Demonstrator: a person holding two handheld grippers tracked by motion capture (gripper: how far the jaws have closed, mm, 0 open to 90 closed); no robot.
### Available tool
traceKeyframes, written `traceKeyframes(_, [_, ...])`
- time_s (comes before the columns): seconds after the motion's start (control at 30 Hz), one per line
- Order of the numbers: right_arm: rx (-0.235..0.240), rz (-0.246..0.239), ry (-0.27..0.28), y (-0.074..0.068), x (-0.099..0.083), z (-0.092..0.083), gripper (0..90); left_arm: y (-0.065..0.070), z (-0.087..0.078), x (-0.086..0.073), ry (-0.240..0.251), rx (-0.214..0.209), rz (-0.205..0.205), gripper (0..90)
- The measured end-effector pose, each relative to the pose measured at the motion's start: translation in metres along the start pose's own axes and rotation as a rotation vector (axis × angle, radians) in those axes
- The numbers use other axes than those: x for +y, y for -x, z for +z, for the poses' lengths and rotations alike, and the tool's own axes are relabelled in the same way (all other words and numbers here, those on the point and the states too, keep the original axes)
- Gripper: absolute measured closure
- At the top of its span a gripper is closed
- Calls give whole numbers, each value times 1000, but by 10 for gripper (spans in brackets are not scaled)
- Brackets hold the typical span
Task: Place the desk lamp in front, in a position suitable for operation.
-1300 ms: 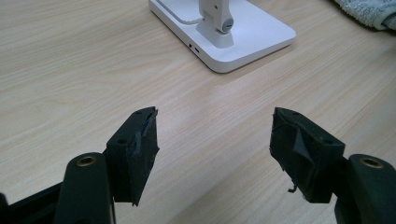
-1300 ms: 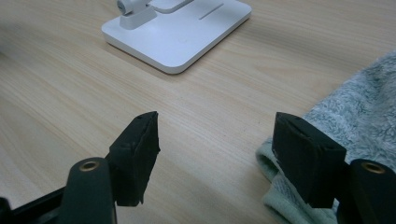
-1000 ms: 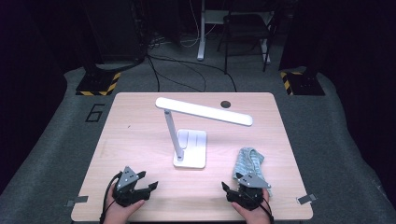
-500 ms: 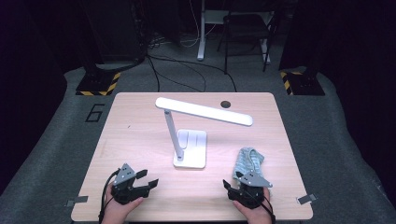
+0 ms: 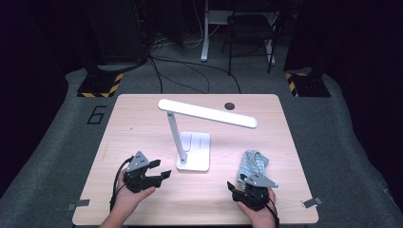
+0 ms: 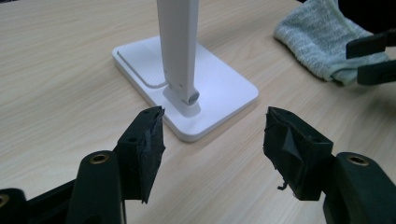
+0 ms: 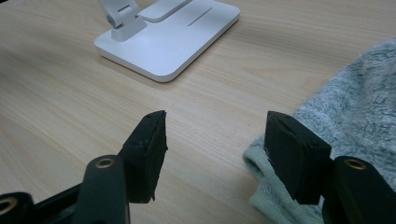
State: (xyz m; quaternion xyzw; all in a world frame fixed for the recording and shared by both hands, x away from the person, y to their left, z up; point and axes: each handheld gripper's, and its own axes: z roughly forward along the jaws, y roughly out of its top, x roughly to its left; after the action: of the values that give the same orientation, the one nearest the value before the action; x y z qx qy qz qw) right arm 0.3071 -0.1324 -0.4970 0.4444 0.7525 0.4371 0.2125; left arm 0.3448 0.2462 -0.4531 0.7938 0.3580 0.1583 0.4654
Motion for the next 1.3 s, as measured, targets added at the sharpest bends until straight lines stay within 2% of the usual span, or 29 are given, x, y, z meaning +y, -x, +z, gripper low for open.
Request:
traceKeyframes(0.03, [2,-2,1,0,0,0,390,-1,2,6,-1,-9,-7,379])
traceKeyframes(0.23, [8,-5,-3,0,0,2,390,-4,12,15,-15,-4,-3,379])
traceKeyframes(0.33, [12,-2,-5,-1,0,2,390,-5,16,16,-5,-1,-5,381])
traceKeyframes(0.4, [12,-1,-6,-1,0,3,390,-6,19,18,-7,-13,-4,387])
traceKeyframes(0.43, [16,0,-11,-1,0,3,390,-5,20,19,-8,-22,-25,387])
traceKeyframes(0.47, [16,0,-10,-1,0,3,390,-7,20,21,-20,-23,1,388])
traceKeyframes(0.57, [17,6,-6,0,-1,3,388,-6,28,27,2,-24,-44,387])
traceKeyframes(0.63, [22,-3,-5,1,-1,3,387,-6,29,29,4,-26,-47,387])
traceKeyframes(0.67, [22,-3,-12,2,-1,3,387,-8,30,32,-2,-35,-27,387])
traceKeyframes(0.83, [23,9,-10,1,-1,3,385,-15,35,44,35,-69,-58,398])
traceKeyframes(1.03, [32,4,-17,1,-1,5,381,-22,42,58,44,-53,-31,408])
traceKeyframes(1.13, [34,6,-21,0,-1,4,381,-24,45,60,39,-71,-25,408])
traceKeyframes(1.23, [33,19,-17,0,-2,4,380,-24,51,62,40,-58,-32,407])
traceKeyframes(1.3, [36,22,-22,0,-2,4,380,-24,53,63,44,-66,-29,405])
